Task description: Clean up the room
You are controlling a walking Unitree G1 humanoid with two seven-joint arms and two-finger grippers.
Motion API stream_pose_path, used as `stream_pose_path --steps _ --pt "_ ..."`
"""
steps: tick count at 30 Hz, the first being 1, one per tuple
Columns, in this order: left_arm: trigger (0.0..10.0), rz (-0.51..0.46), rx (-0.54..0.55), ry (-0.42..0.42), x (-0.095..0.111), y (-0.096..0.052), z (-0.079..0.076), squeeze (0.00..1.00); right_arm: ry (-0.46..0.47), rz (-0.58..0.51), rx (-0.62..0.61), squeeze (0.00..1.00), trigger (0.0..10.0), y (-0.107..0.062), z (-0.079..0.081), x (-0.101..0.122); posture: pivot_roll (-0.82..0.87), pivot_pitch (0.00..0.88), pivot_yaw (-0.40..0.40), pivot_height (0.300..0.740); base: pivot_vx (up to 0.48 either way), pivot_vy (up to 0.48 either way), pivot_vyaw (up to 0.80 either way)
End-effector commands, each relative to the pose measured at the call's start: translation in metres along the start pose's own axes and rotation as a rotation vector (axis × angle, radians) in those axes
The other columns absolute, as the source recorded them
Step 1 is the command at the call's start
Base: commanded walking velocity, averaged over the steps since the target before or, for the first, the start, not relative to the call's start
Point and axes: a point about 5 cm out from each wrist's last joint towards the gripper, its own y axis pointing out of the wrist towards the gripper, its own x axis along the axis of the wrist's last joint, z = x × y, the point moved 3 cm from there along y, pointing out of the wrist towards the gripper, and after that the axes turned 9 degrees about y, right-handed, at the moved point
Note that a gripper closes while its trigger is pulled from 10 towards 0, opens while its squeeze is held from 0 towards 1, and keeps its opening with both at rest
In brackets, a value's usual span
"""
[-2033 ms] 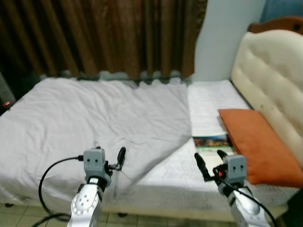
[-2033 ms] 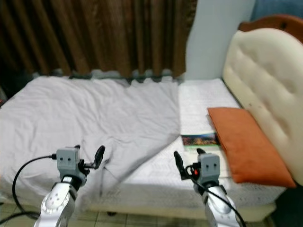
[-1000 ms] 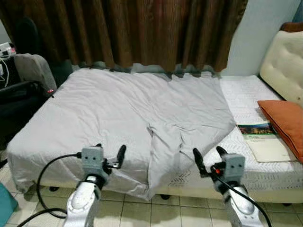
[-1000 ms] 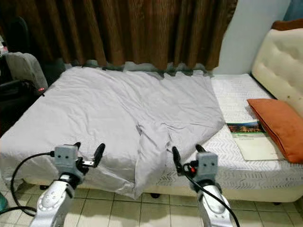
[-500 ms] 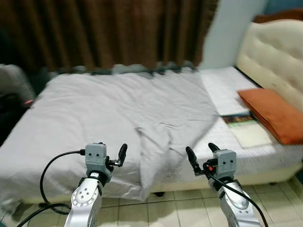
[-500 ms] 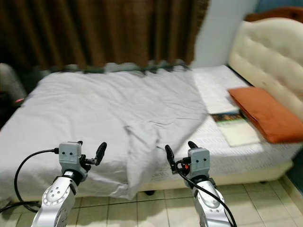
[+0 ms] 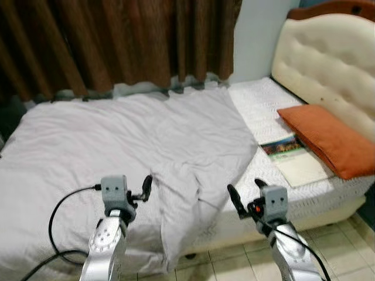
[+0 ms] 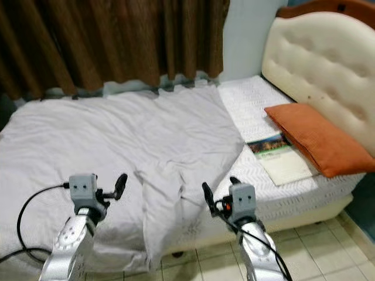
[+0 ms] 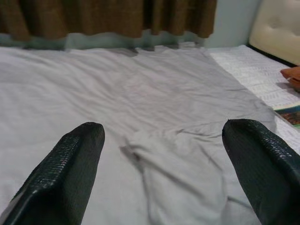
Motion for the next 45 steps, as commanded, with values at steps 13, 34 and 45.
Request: stream_pose_path --steps 13,34,45 --pt "10.0 0.028 -0.063 0.064 0.003 0.015 -0.01 0.0 -0.009 0.01 -0.013 0.0 10.0 -0.002 -0.006 0.0 -0.01 0.0 0.025 0.74 0.425 0.0 0.03" --pt "10.0 0.369 0.068 -0.131 -0.041 0.055 0.008 0.0 -0.016 0.178 -0.026 0.0 10.0 -0.097 0.009 -0.02 -0.27 0.384 0.005 0.74 0.276 0.096 0.0" --pt "10.0 0.31 0.158 -0.274 -0.02 0.071 0.018 1.0 0.004 0.344 -0.089 0.0 10.0 -0.205 0.043 -0.004 -0.46 0.624 -0.057 0.74 0.0 0.0 0.0"
